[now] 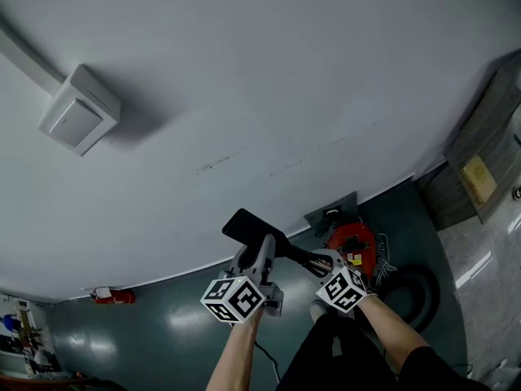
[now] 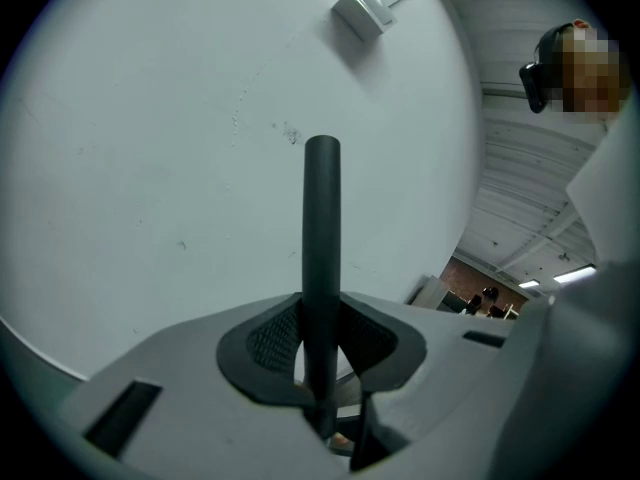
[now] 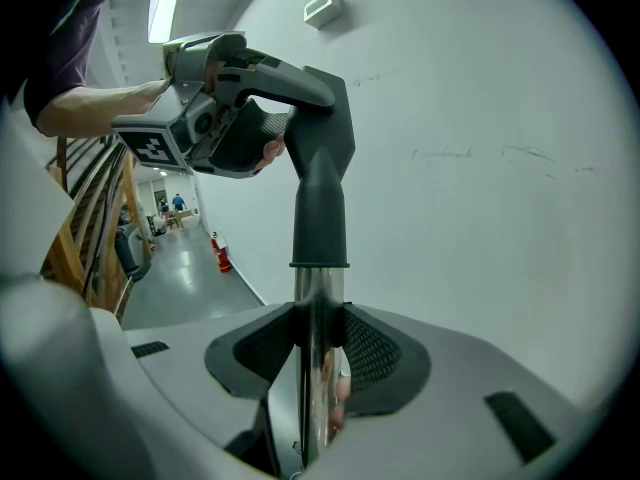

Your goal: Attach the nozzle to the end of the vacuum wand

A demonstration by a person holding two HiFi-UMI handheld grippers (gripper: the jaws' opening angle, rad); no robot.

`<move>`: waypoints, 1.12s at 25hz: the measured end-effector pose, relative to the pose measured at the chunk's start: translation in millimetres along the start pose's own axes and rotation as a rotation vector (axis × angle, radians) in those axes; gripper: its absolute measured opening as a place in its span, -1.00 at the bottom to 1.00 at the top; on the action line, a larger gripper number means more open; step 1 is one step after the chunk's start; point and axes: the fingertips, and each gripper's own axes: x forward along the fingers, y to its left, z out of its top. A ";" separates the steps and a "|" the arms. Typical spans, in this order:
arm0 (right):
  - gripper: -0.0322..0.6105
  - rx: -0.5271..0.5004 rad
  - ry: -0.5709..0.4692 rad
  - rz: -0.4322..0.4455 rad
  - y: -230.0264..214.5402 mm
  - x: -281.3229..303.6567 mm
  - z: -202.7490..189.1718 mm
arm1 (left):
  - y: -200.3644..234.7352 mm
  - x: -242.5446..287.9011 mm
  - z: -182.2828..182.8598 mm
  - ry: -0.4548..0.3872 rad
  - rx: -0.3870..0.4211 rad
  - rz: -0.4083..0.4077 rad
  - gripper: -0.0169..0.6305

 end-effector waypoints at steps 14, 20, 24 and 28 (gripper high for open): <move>-0.37 0.016 0.001 0.024 4.0 -9.9 -9.8 | 1.1 -16.3 -7.8 0.008 0.047 0.005 -0.44; -0.37 0.221 -0.087 -0.008 -14.8 -46.6 7.2 | 0.7 -36.6 -27.2 0.003 -0.021 0.031 -0.44; -0.38 0.405 -0.164 0.019 -17.7 -75.3 29.3 | -13.7 -47.7 -37.7 0.001 -0.050 0.015 -0.44; -0.55 0.492 -0.250 0.057 -8.3 -103.0 61.4 | -37.3 -60.0 -37.2 -0.013 -0.031 -0.018 -0.56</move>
